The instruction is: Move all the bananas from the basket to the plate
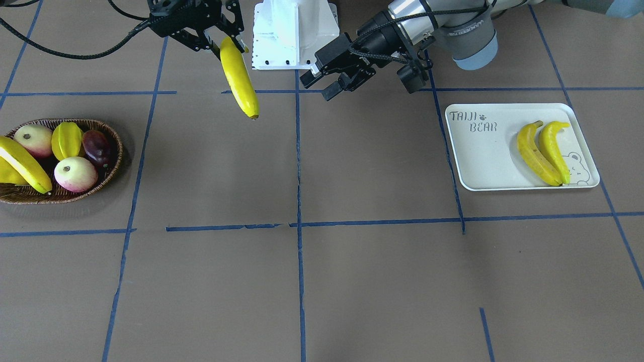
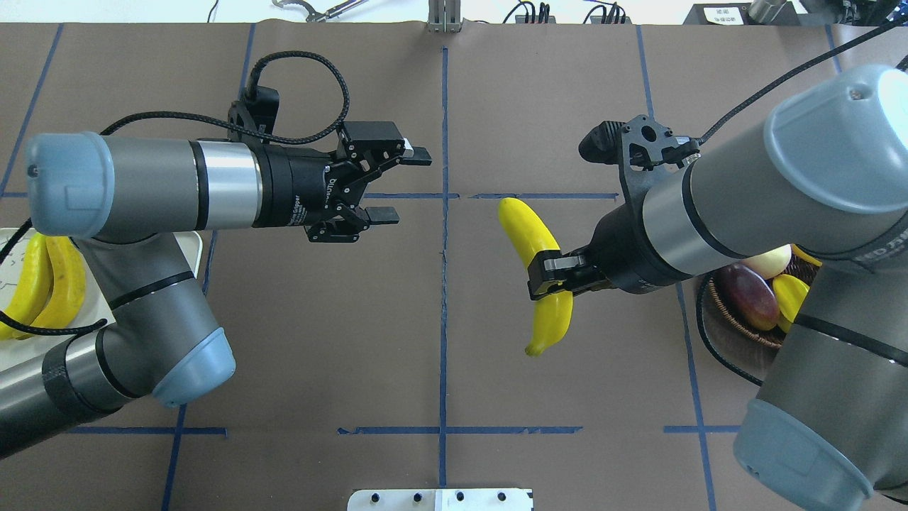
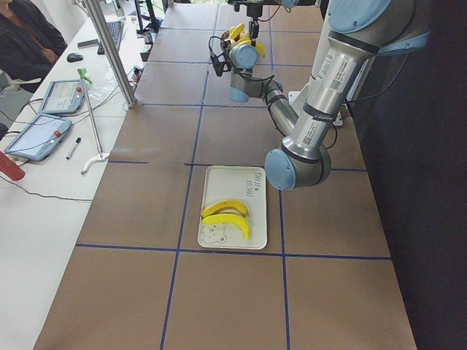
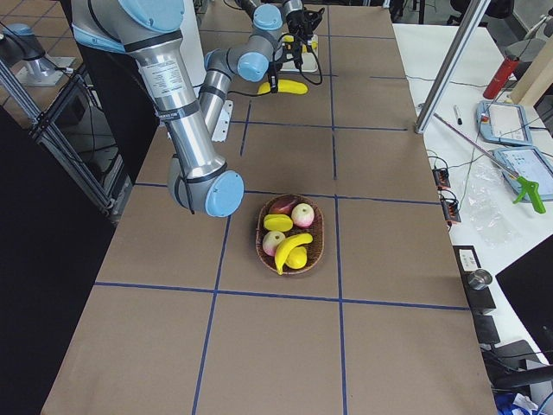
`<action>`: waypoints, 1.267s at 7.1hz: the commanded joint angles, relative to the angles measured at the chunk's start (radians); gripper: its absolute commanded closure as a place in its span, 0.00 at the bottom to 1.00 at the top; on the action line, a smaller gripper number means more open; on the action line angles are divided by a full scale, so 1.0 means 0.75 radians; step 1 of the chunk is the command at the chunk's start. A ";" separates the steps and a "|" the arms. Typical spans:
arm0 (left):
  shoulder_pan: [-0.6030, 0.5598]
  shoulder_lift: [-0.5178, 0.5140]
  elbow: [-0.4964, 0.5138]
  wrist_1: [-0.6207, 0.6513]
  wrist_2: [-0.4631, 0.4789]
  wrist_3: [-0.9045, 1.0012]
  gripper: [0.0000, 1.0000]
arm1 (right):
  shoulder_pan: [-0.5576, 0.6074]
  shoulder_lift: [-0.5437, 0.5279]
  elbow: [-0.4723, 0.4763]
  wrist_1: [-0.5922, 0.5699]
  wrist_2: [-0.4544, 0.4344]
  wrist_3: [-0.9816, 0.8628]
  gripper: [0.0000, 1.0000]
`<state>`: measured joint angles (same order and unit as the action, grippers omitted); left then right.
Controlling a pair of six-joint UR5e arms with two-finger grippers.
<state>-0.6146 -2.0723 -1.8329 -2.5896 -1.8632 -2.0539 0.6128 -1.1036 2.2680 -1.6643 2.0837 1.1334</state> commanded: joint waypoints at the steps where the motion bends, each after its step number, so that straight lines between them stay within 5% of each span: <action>1: 0.075 -0.022 0.002 0.002 0.075 -0.002 0.00 | -0.011 0.027 -0.009 0.006 -0.056 0.021 1.00; 9: 0.112 -0.151 0.125 0.011 0.130 -0.106 0.00 | -0.083 0.117 -0.050 0.008 -0.150 0.045 1.00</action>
<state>-0.5379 -2.1837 -1.7439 -2.5818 -1.7665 -2.1336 0.5655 -1.0247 2.2303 -1.6582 1.9923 1.1641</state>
